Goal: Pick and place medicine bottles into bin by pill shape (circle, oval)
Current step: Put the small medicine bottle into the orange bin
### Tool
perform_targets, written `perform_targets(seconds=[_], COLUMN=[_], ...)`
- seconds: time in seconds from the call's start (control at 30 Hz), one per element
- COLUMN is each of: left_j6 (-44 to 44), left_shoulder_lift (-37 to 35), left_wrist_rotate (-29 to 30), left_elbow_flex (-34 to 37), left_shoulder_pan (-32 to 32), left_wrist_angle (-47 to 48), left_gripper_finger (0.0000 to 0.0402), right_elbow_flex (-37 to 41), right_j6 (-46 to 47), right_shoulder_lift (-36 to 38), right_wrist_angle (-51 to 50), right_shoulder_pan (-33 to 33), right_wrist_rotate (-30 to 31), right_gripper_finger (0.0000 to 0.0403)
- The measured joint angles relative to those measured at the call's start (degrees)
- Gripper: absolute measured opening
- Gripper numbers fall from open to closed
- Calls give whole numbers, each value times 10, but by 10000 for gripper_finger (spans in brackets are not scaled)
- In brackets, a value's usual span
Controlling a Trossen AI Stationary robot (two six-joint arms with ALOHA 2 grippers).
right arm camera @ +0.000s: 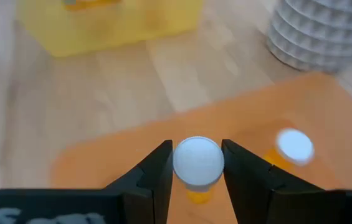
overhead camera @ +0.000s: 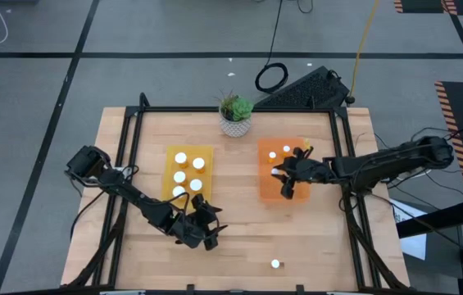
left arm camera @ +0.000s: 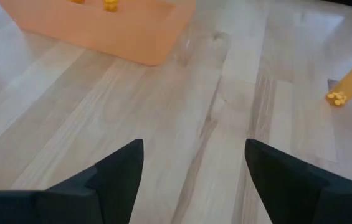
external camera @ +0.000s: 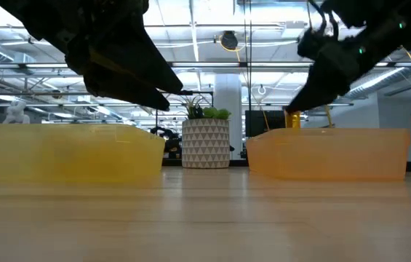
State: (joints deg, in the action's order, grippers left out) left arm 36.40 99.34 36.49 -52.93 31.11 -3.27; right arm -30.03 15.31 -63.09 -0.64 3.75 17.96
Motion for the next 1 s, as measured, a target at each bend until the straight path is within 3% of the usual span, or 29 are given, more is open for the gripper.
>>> perform_targets(seconds=[0.33, 0.73, 1.0], left_j6=[-3, -2, -3], left_shoulder_lift=[0, 0, 0], left_wrist_rotate=[0, -3, -2], left_elbow_flex=[0, 0, 0], left_shoulder_pan=[0, 1, 1], left_wrist_angle=[0, 0, 1], left_gripper_finger=[280, 280, 280], right_elbow_flex=[75, 80, 81], right_j6=[-7, 5, 4], right_shoulder_lift=[-33, -95, -96], right_wrist_angle=[144, 179, 189], right_shoulder_pan=[-43, -44, -44], right_wrist_rotate=[-29, -32, -32], right_gripper_finger=[121, 123, 167])
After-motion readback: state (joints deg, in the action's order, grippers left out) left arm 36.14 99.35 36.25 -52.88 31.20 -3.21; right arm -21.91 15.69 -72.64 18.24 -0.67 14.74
